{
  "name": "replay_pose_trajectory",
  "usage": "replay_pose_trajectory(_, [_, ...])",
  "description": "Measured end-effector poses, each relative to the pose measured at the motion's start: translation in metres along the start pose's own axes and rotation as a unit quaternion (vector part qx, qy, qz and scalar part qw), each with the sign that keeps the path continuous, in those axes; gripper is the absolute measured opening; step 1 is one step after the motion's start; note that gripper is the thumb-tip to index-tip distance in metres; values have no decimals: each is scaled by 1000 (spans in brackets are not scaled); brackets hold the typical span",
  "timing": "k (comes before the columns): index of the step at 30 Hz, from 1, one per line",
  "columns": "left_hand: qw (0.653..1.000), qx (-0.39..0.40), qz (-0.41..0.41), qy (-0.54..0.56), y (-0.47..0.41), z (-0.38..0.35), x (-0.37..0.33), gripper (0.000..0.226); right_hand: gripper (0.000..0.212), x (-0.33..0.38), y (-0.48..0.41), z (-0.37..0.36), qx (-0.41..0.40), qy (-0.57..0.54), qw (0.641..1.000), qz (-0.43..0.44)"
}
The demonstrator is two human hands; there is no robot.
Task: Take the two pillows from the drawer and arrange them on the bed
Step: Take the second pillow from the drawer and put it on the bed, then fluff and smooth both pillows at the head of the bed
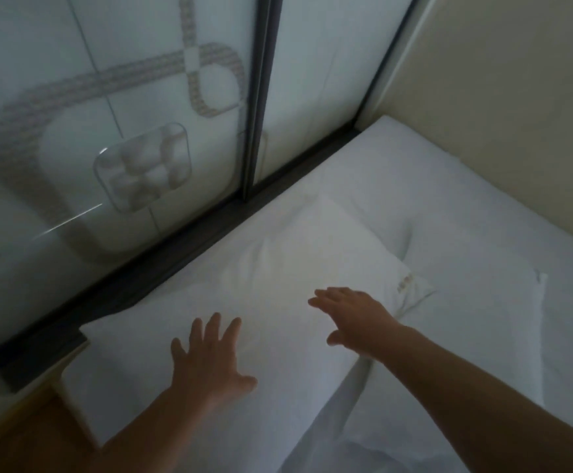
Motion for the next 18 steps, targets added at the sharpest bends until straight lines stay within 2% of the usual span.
replay_pose_trajectory(5, [996,59,44,42,-30,-27,15,124,91,-7,-38,-5,36,46,998,1])
replay_pose_trajectory(9, [992,68,66,87,-45,-44,11,134,107,-11,-65,-17,57,83,995,-1])
replay_pose_trajectory(12, [988,57,81,115,-57,-57,2,142,111,-26,-83,-18,62,120,991,-6])
replay_pose_trajectory(14, [988,29,78,130,-62,-60,3,141,112,-38,-88,-19,71,138,988,-9])
replay_pose_trajectory(16, [975,-3,11,222,-68,-56,-9,122,112,-49,-94,-19,63,145,987,-9])
replay_pose_trajectory(17, [965,-89,-33,246,-68,-38,-16,113,114,-56,-98,-19,64,144,987,-8])
replay_pose_trajectory(18, [956,-177,-34,231,-62,-23,-17,101,118,-65,-104,-18,67,145,987,-11])
Point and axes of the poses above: each hand's wrist, its own y-axis away from the middle knuckle, its own z-axis out of the back of the hand, x = y × z, the point moved 10 cm from there along -y, towards the middle knuckle, and after that the axes turned 3 degrees about -y, right-handed, at the moved point
